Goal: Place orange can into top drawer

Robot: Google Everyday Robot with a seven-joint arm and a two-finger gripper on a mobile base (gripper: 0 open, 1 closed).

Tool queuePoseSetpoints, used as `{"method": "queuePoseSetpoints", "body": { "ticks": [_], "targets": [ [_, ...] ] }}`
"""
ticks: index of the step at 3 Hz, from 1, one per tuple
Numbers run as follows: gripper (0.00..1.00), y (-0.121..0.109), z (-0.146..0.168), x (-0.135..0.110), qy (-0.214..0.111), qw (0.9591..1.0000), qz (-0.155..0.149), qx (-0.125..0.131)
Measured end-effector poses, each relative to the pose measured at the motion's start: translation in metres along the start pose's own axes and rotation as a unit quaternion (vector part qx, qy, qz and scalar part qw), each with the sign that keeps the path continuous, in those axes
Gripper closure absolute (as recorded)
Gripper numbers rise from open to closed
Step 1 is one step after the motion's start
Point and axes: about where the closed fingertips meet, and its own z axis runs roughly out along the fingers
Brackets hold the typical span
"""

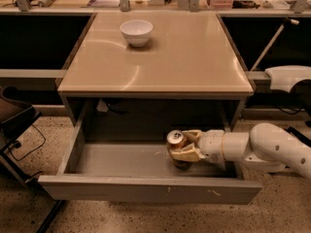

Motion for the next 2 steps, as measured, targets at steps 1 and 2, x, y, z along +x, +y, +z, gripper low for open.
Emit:
{"method": "queuePoseSetpoints", "body": {
  "ticks": [1, 2],
  "targets": [
    [0.11, 0.0, 0.0, 0.0, 0.0, 1.0, 0.0, 0.0],
    [0.0, 0.0, 0.0, 0.0, 0.0, 1.0, 0.0, 0.0]
  ]
}}
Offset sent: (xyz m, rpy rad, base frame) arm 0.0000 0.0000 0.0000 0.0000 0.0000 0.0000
